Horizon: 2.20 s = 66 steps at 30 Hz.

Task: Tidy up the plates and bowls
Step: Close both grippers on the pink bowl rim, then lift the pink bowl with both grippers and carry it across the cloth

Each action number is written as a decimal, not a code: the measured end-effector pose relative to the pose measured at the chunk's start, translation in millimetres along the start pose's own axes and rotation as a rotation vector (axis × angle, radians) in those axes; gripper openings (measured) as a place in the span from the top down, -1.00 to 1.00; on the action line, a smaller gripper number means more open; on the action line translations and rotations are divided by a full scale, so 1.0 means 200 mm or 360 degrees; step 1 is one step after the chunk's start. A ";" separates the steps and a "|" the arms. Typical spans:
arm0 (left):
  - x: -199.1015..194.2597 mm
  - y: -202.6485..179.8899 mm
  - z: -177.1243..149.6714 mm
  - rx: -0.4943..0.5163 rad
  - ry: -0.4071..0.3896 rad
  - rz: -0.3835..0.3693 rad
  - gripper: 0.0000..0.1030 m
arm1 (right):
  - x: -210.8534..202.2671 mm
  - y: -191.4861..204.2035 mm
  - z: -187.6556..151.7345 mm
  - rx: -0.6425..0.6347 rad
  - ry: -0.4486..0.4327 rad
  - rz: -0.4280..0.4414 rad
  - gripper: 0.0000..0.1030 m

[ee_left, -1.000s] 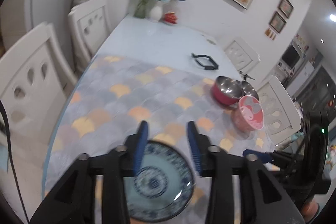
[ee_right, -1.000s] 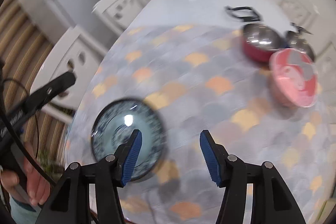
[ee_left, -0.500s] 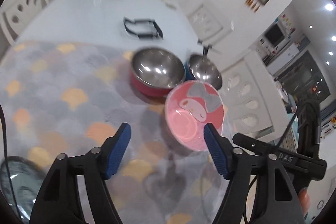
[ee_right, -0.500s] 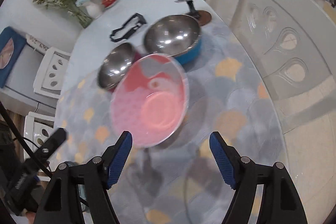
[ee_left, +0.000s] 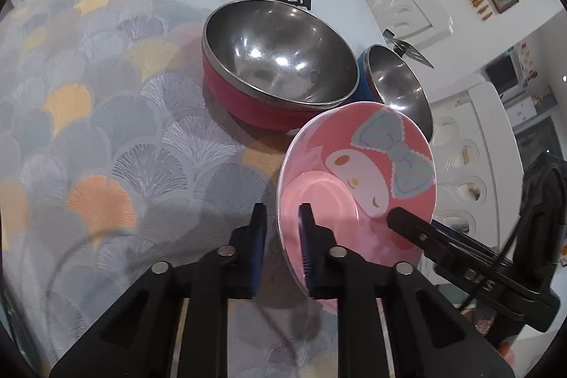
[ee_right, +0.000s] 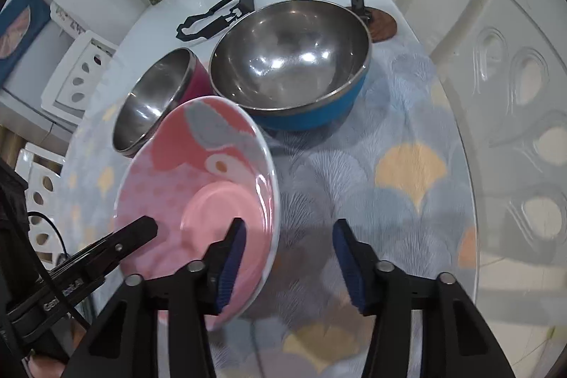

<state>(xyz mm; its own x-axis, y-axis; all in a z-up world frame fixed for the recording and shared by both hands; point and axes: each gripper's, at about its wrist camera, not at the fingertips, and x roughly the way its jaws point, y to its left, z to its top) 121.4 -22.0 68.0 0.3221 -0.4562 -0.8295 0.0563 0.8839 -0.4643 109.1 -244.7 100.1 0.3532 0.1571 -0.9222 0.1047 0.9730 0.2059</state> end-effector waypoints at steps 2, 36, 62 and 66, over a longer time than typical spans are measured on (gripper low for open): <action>0.01 0.00 -0.01 -0.0005 -0.0007 -0.0006 0.73 | 0.03 -0.01 0.00 -0.0007 0.0008 0.0028 0.30; -0.85 0.08 -0.54 0.0103 -0.0402 -0.0114 0.72 | -0.56 0.54 -0.69 -0.0081 -0.0304 0.0029 0.72; -0.55 0.29 -0.91 0.0130 -0.0154 -0.0011 0.72 | -0.22 0.43 -1.14 0.0035 -0.0021 -0.0043 0.73; -0.56 0.29 -0.91 0.0140 -0.0167 -0.0017 0.72 | -0.23 0.43 -1.15 0.0044 -0.0033 -0.0043 0.73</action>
<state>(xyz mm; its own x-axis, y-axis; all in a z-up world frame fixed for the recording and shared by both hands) -82.9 62.2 77.6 0.4176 -0.4565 -0.7857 0.1416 0.8868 -0.4400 -112.6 -129.2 84.5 0.3690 0.1269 -0.9207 0.1401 0.9717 0.1901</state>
